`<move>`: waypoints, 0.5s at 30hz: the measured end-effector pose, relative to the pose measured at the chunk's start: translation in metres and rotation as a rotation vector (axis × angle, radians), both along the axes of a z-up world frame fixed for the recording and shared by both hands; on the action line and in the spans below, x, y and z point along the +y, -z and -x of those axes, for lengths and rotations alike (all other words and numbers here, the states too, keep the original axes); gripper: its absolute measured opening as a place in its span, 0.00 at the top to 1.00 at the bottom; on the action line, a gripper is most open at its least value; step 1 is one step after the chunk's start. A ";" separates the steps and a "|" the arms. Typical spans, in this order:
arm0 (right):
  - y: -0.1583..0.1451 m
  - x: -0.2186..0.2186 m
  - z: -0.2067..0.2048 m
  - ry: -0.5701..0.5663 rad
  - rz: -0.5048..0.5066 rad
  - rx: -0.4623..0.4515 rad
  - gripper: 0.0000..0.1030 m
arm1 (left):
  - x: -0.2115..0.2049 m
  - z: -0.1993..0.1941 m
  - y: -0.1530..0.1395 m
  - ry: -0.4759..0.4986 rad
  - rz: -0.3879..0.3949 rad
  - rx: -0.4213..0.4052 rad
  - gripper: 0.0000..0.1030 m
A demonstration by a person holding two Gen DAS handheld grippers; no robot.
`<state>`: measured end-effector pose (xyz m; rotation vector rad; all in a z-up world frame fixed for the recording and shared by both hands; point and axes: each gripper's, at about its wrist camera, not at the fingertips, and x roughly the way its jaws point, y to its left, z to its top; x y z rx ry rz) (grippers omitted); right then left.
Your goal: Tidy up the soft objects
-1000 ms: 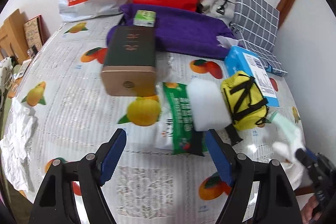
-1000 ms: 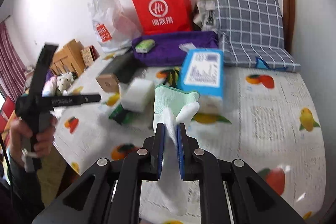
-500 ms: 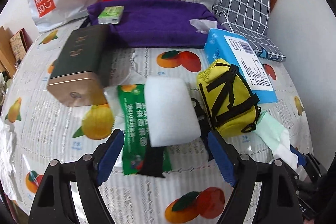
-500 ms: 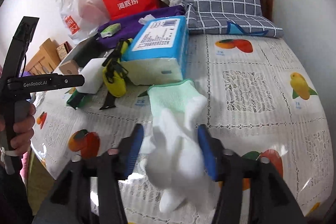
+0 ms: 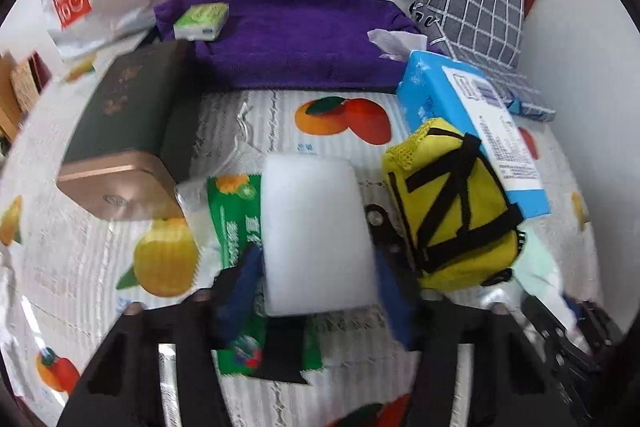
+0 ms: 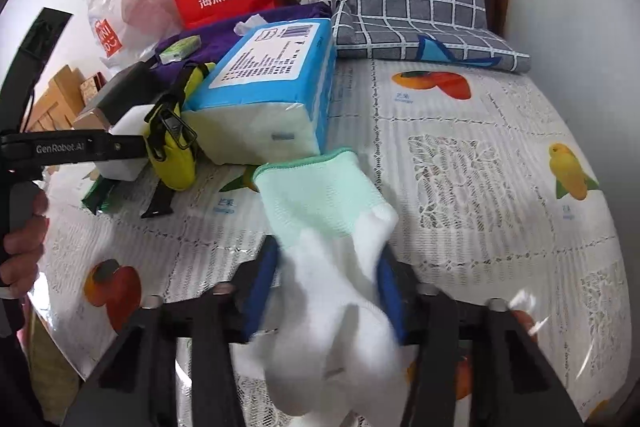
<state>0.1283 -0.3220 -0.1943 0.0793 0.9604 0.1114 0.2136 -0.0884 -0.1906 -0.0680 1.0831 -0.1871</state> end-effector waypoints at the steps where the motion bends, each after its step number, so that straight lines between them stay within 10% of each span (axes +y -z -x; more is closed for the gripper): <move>1: -0.001 -0.001 0.000 0.003 0.002 0.001 0.72 | 0.003 0.002 -0.002 -0.001 0.018 -0.003 0.50; 15: -0.039 0.007 0.016 -0.008 -0.061 -0.049 0.79 | 0.042 0.041 -0.040 -0.005 0.059 -0.093 0.50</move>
